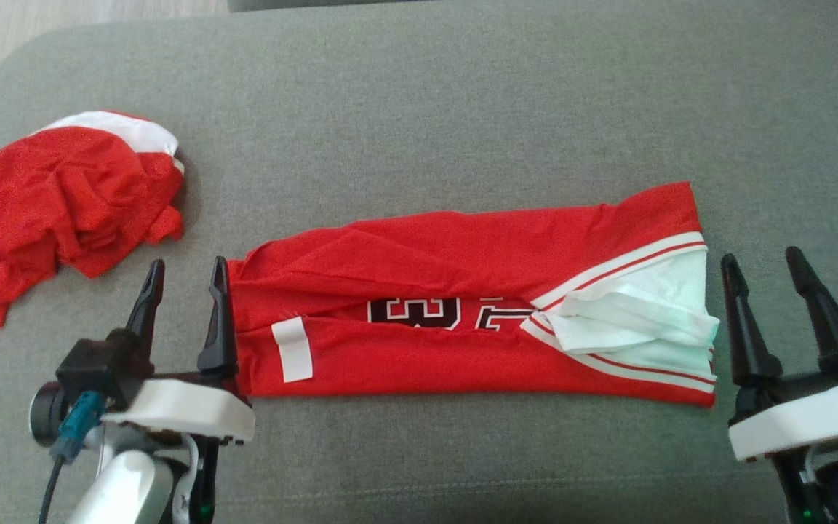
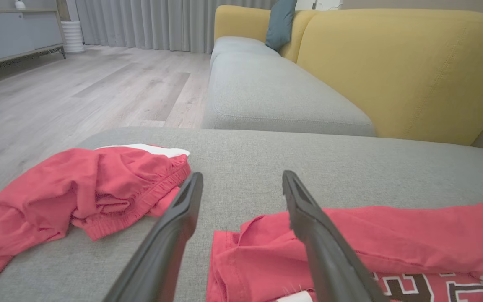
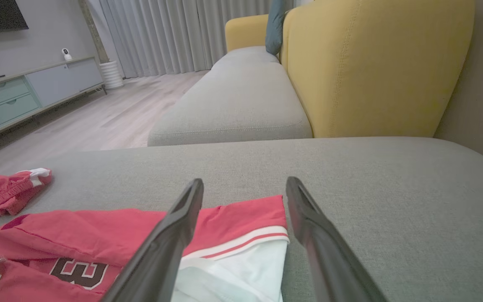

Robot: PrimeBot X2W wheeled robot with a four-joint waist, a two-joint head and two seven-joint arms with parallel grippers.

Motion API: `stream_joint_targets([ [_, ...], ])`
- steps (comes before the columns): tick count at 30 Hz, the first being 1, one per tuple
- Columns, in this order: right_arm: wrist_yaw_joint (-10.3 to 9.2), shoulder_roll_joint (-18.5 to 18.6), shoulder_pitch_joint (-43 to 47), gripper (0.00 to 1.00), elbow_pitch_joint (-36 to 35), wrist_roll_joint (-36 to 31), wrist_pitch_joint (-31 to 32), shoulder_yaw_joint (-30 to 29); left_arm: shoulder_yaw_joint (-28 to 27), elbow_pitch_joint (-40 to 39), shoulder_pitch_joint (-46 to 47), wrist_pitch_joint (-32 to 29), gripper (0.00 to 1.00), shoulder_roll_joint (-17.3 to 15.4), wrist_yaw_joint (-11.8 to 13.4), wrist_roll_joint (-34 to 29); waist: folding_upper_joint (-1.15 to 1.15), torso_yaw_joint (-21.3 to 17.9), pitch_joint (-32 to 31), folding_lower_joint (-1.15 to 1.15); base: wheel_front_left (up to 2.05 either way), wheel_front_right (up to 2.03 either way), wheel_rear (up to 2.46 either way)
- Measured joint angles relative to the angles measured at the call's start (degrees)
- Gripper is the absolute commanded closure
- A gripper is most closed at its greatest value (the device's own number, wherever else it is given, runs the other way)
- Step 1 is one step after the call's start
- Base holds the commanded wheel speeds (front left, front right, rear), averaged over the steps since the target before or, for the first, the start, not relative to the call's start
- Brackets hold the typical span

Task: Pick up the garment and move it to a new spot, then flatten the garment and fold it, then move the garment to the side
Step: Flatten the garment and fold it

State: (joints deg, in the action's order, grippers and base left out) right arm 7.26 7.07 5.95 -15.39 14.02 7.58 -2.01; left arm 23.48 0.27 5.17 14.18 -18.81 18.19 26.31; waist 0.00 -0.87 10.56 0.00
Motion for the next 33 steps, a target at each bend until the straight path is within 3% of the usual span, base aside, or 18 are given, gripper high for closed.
stream_joint_targets([
  [19, 0.00, -0.8, 0.0, 0.00, 1.6, 0.1, 1.2, 0.1, 1.0, -1.7, -1.2, -0.5, 0.00, -0.6, 1.1, -1.0, 0.00, 0.0, 0.9, 0.00, 0.00, 0.00, 0.00],
  [27, 0.00, 1.1, -1.0, 0.00, 13.1, 1.7, 2.1, -2.4, 2.0, -2.1, 2.6, -0.1, 0.00, -0.2, 0.2, -3.3, 0.00, 2.2, 4.2, 0.01, 0.00, 0.00, 0.00],
  [33, 0.00, 2.5, -6.1, 0.00, 19.9, 3.4, 4.9, -2.6, 2.2, -2.1, 5.6, 0.1, 0.00, 2.0, -1.6, -5.9, 0.00, 5.0, 7.1, 0.01, 0.00, 0.00, 0.00],
])
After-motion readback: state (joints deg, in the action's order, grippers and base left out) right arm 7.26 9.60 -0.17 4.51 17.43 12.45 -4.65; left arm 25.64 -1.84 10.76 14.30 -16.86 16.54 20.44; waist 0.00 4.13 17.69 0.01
